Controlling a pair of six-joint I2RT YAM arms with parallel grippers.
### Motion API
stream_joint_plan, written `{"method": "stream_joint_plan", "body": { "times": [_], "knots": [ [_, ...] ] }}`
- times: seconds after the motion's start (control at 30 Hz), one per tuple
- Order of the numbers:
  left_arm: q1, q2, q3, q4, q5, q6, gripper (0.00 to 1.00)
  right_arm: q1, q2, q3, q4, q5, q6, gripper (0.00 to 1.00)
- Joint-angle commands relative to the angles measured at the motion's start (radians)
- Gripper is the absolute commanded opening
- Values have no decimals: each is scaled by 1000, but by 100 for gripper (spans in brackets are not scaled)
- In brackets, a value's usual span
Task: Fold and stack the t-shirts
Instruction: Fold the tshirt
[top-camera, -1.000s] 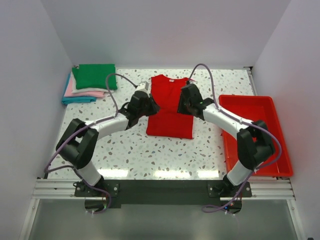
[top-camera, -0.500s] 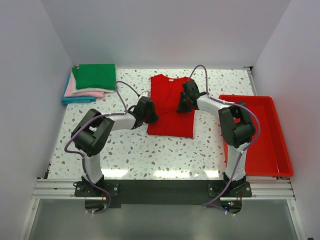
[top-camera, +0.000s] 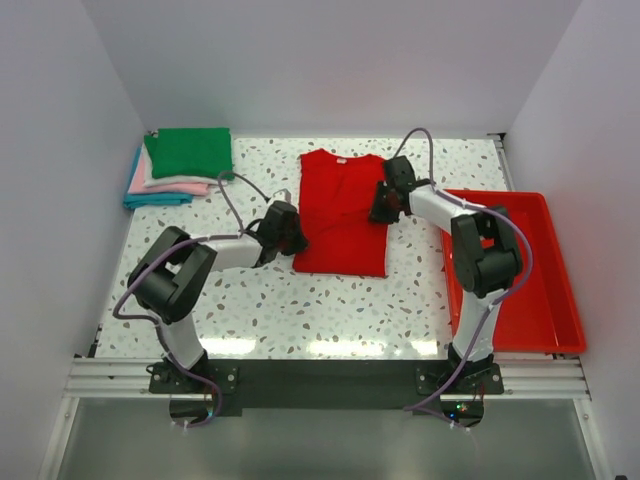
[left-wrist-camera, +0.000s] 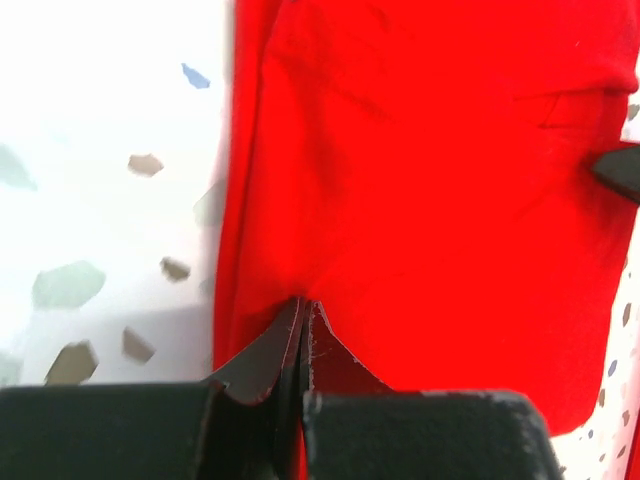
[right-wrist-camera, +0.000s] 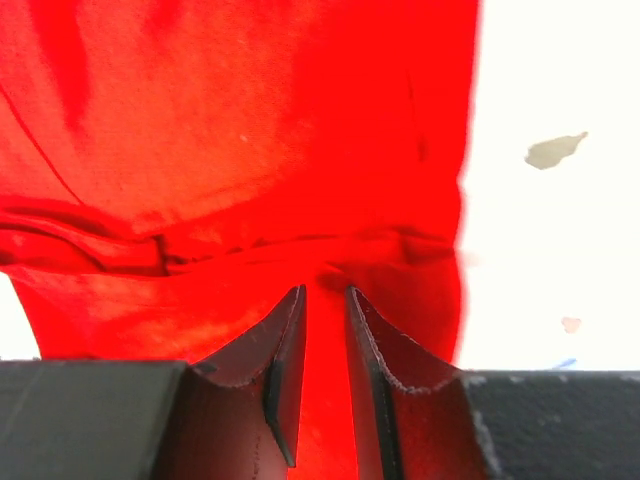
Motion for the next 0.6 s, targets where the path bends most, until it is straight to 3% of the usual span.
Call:
{"method": "stream_joint_plan", "body": {
  "times": [0.0,0.13,0.3,0.4,0.43,0.5,0.57],
  "knots": [
    [12,-72,-53,-40,-7,-6,0,-26,-81,31,-101,35,-61,26],
    [14,-109,-99,-26,7,-11,0,-26,-121,4,-116,50,-78,27],
    [15,-184,-153,11,21,1,2,-25,-239,-52,-119,75,-95,38],
    [15,-245,-159,14,19,15,20,-8,-349,-148,-95,78,-81,41],
    [15,-264,-162,5,12,17,31,6,-386,-229,-81,84,-74,41],
    [15,-322,-178,-38,-20,15,39,67,-470,-304,-61,127,-43,41],
    [17,-365,-199,-80,-40,12,42,112,-518,-407,-50,164,-2,41]
  ]
}}
